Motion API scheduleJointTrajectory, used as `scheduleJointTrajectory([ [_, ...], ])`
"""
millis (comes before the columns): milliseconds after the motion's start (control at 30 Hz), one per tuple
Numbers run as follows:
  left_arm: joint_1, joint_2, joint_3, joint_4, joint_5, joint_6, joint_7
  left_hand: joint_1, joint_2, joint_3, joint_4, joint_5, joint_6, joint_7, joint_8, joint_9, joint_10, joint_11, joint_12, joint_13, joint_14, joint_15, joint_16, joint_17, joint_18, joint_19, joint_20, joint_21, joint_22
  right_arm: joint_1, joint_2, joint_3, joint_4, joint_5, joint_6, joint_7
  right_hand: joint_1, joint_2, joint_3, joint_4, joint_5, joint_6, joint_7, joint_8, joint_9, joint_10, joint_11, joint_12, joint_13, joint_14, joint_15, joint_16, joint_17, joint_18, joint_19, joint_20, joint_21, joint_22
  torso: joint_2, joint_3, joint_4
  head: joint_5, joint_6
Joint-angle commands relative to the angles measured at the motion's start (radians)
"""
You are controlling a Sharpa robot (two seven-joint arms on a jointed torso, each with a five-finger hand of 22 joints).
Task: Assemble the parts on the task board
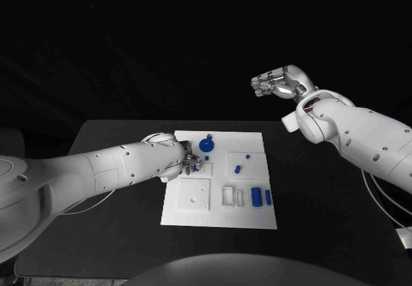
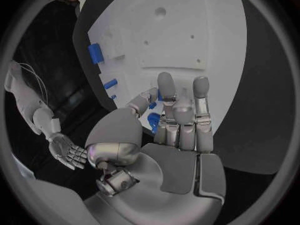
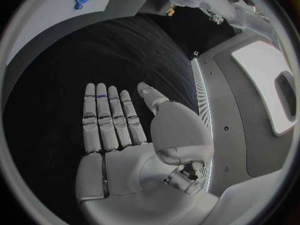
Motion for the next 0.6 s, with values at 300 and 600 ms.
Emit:
scheduleJointTrajectory([
  [300,-0.006,0.011,0.000,0.001,-0.009,0.020,0.011,0.017,0.019,-0.005,0.001,-0.027,0.194,-0.140,0.006,0.024,0.019,-0.039,0.025,0.010,0.031,-0.022,0.018,0.020,-0.013,0.010,0.000,0.008,0.020,-0.001,0.002,0.000,0.002,0.000,0.013,0.006,0.004,-0.001,0.008,-0.002,0.001,-0.001,0.001,-0.002,-0.002,-0.008,0.001,-0.006,-0.001,-0.006,-0.002,-0.006,-0.002,0.007,-0.009,-0.002,-0.003,-0.001,0.000,-0.0001,-0.0001,-0.003,-0.003],
  [600,-0.006,0.015,0.000,0.000,-0.015,0.028,0.015,0.025,0.018,-0.014,0.013,-0.046,0.202,-0.143,0.006,0.042,0.019,-0.040,0.039,0.015,0.038,-0.021,0.033,0.044,-0.012,0.012,0.001,0.010,0.020,-0.001,0.003,0.000,0.002,-0.003,0.014,0.007,0.004,-0.001,0.008,-0.002,0.001,-0.001,0.001,-0.002,-0.002,-0.008,0.001,-0.006,-0.001,-0.006,-0.002,-0.006,-0.002,0.007,-0.009,-0.002,-0.003,-0.001,0.000,-0.0002,0.0002,-0.005,-0.004],
])
